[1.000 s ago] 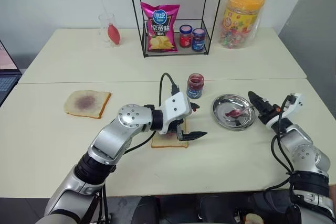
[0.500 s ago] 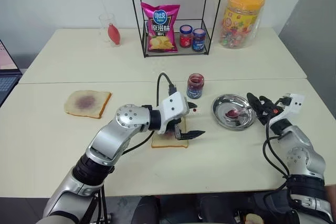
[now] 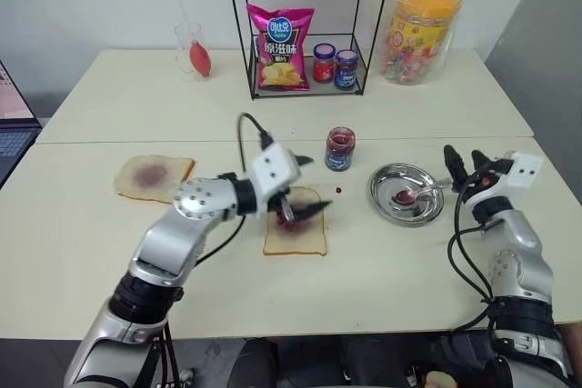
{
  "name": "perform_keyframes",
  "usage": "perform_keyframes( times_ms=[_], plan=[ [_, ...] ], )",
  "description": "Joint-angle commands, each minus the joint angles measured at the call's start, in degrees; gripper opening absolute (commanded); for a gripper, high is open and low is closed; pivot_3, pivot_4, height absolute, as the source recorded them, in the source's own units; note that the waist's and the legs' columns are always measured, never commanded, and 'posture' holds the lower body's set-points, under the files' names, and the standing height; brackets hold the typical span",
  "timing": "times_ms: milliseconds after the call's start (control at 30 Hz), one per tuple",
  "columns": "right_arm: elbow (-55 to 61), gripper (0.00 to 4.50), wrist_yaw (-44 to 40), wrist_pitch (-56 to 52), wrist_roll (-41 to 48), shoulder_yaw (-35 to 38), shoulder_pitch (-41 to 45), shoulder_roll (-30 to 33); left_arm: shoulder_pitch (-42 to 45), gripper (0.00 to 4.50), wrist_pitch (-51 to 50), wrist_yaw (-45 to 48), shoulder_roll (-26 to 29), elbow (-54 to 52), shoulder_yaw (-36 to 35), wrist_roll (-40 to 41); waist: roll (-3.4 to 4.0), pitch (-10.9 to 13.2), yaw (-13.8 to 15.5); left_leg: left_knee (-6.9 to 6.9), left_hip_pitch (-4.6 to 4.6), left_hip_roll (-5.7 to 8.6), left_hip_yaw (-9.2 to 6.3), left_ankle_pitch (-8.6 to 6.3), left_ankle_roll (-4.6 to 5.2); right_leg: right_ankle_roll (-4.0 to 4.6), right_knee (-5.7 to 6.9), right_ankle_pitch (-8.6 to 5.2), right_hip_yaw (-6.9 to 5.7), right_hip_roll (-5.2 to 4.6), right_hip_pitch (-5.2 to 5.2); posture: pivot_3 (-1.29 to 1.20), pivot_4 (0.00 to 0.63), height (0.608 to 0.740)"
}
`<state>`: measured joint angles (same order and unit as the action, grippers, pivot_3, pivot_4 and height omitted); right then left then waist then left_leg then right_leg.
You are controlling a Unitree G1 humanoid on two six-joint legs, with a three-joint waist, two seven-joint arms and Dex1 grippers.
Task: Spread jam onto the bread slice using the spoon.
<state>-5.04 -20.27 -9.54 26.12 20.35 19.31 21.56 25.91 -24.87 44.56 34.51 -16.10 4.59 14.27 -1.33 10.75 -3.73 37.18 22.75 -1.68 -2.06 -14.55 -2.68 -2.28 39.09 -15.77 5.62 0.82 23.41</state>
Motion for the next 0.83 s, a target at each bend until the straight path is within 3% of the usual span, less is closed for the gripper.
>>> perform_keyframes(
  times_ms=[33,167,333,600,833],
  plan=[
    [6.93,3.36,-5.21,-4.62,3.08,-1.16,0.40,4.17,-3.27,4.50,1.32,-1.82,4.79,0.10,-8.67,-1.02,0.00,0.00,-0.02,-0.01,0.01,0.00,-0.01,0.00,0.00,0.00,-0.02,0.00,-0.01,0.00,0.00,0.00,0.150,0.740],
    [10.78,3.36,-12.73,-7.63,3.88,-2.87,-2.05,10.13,-10.17,4.50,2.42,-0.50,10.16,-0.89,-14.72,-0.88,0.00,0.00,0.32,-0.04,0.02,-0.01,-0.01,0.00,0.00,0.00,-0.07,0.00,-0.01,-0.02,0.00,0.00,0.150,0.740],
    [16.40,3.36,-28.51,-5.99,2.63,-4.96,-9.65,21.58,-26.36,4.50,-0.07,6.83,15.33,-7.90,-24.62,3.98,0.00,0.00,0.76,-0.04,0.08,0.01,0.01,-0.01,0.00,-0.04,-0.14,-0.03,-0.07,-0.16,-0.01,0.00,0.150,0.740],
    [21.15,3.36,-44.43,-9.01,5.76,-3.80,-21.65,32.64,-39.80,4.50,-3.09,8.07,13.07,-16.09,-30.99,10.27,-0.03,0.00,1.01,0.14,-0.20,0.02,0.06,0.00,0.01,-0.33,-0.11,-0.21,-0.06,-0.19,-0.31,0.00,0.150,0.740],
    [20.14,3.36,-46.74,-8.20,5.08,-3.28,-22.18,33.94,-41.37,4.50,-2.77,6.55,12.05,-15.39,-29.31,9.90,-0.03,0.01,0.70,0.68,-0.36,-0.08,0.15,-0.01,0.01,-0.12,-0.03,-0.15,0.06,-0.03,-0.56,0.00,0.150,0.740]
  ],
)
